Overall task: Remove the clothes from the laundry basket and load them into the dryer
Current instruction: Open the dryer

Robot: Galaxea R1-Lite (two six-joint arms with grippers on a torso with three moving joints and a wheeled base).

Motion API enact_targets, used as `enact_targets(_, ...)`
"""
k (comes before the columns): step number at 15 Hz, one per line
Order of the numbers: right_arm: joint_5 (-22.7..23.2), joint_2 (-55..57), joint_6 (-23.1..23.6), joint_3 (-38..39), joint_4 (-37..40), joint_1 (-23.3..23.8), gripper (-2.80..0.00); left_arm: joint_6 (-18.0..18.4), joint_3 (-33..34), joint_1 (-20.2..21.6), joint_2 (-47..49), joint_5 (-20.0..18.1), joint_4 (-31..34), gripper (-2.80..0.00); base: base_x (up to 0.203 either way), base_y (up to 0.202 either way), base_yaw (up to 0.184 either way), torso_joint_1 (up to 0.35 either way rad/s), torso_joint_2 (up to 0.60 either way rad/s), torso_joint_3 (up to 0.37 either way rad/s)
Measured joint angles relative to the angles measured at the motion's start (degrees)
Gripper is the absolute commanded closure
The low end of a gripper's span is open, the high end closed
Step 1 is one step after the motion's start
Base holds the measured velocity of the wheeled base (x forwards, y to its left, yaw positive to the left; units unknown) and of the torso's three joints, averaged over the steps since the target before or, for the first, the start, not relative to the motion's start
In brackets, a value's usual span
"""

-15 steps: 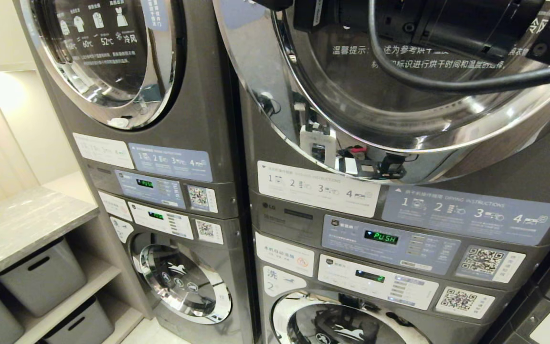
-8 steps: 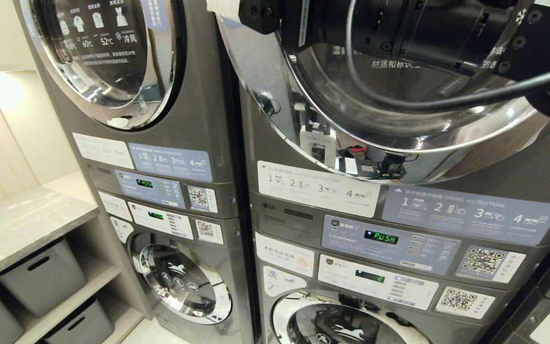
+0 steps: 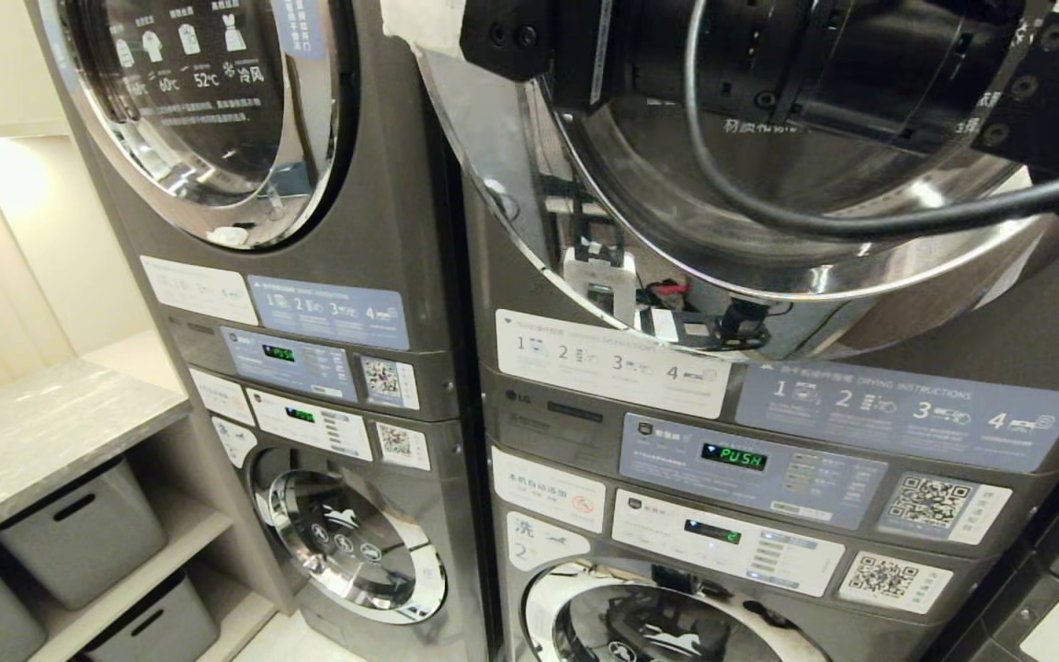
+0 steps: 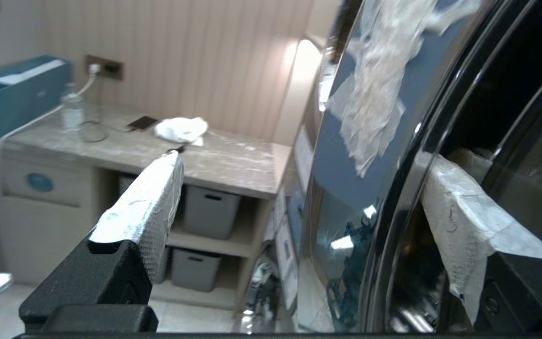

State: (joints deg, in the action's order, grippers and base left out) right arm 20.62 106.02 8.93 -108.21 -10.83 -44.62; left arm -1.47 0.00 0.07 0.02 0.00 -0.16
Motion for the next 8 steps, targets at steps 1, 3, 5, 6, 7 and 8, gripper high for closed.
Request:
enact_targets(1,1.66,-1.14,-0.14,2.07,0.0,0.0,-2.8,0.0,0.0,0.0,0.0,0.0,0.0,0.0,0.0,0.0,0.0,0.0,0.0,0.0)
enact_targets(3,4.01,-4.46,-0.25,7.38,0.02,0.0,-2.8,0.01,0.0,0.0,0.0,0.0,0.0,0.0,0.0,0.0,0.0,0.0,0.0,0.0)
enact_targets(5,4.57,-8.24,-0.28,11.86,0.0,-0.02,-2.8,-0.01,0.0,0.0,0.0,0.0,0.0,0.0,0.0,0.0,0.0,0.0,0.0,0.0)
enact_targets(6,4.68,-10.23,-0.29,13.71,0.02,-0.03,-2.8,-0.01,0.0,0.0,0.0,0.0,0.0,0.0,0.0,0.0,0.0,0.0,0.0,0.0)
enact_targets(7,4.74,-12.17,-0.29,15.34,0.25,-0.02,-2.8,0.01,0.0,0.0,0.0,0.0,0.0,0.0,0.0,0.0,0.0,0.0,0.0,0.0)
enact_targets(8,4.76,-14.17,-0.31,16.91,0.91,-0.02,-2.8,-0.01,0.0,0.0,0.0,0.0,0.0,0.0,0.0,0.0,0.0,0.0,0.0,0.0)
